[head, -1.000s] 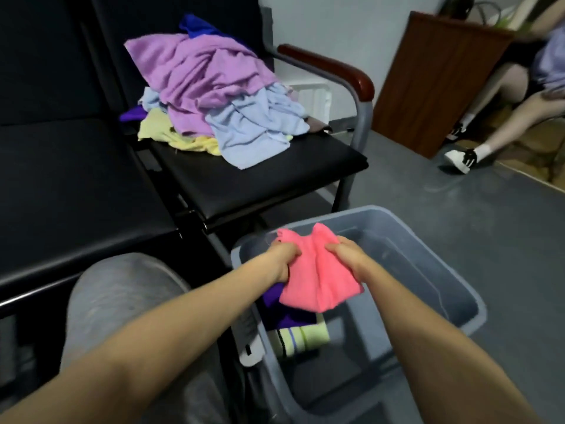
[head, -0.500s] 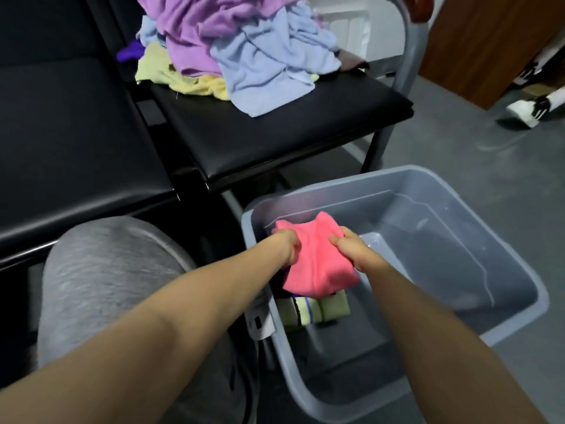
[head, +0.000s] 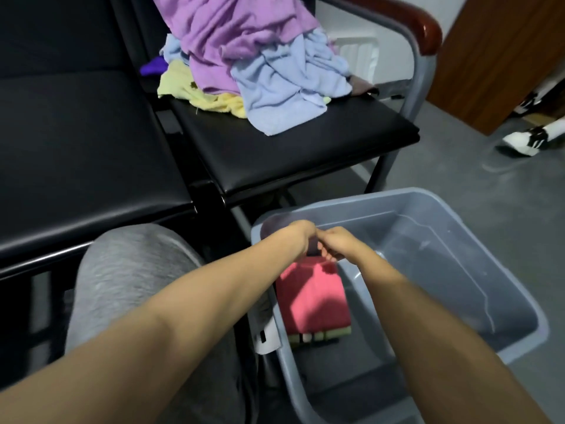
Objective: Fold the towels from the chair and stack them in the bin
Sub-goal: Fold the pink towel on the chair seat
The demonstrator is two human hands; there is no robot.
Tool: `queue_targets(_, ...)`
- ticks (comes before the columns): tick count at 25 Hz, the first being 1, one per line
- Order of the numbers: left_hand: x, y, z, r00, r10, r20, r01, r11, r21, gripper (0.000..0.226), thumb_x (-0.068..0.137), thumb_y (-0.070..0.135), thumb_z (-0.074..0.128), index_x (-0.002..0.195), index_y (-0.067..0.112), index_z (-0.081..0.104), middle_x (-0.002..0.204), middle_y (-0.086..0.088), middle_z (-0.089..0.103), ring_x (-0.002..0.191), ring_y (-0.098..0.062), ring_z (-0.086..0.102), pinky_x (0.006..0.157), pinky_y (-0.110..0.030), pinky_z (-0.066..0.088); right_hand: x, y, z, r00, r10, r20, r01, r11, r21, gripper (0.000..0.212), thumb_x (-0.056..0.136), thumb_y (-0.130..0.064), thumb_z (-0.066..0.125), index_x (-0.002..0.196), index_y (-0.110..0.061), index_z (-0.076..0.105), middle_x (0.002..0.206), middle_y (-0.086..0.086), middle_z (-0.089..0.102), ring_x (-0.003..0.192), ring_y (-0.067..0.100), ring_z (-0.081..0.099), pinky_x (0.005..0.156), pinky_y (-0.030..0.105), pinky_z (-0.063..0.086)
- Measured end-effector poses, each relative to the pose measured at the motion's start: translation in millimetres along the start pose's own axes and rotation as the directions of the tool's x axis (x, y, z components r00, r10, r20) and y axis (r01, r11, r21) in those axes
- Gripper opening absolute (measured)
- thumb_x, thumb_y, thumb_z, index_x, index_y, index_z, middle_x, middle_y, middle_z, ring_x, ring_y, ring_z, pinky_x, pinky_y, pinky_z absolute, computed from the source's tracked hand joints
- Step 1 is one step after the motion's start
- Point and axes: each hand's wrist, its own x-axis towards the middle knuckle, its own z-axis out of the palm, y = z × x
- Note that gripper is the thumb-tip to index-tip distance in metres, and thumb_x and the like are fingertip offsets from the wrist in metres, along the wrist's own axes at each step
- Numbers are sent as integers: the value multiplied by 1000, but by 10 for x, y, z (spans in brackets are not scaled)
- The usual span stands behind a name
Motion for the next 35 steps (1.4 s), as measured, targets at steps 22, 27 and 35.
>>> queue_targets(22,-161,1196,-1994,659,668,-346,-265,636,724,36,90,16,54,125,9,55,127,-14,57,117,-29,53,96,-31,42,445,-2115,-282,883,-442,-159,291,781,-553,69,89,-42,52,148,-21,23,153,6,25,140,25,24,112,40,24)
queue_targets(27,49,1496,-2133,304,813,-497,-180,561,808,45,89,16,54,133,16,44,137,-10,43,125,-29,39,99,-36,34,724,-2187,-205,796,-509,-326,269,781,-563,36,95,-36,38,129,-25,46,137,1,42,129,22,34,101,39,24)
queue_targets(35,294,1897,-2402,345,665,-662,-170,738,653,29,94,20,42,113,11,62,116,-18,63,111,-37,53,89,-37,41,844,-2156,-141,735,-544,-405,315,803,-506,47,92,-46,38,137,-32,34,140,-4,42,130,18,32,105,40,20)
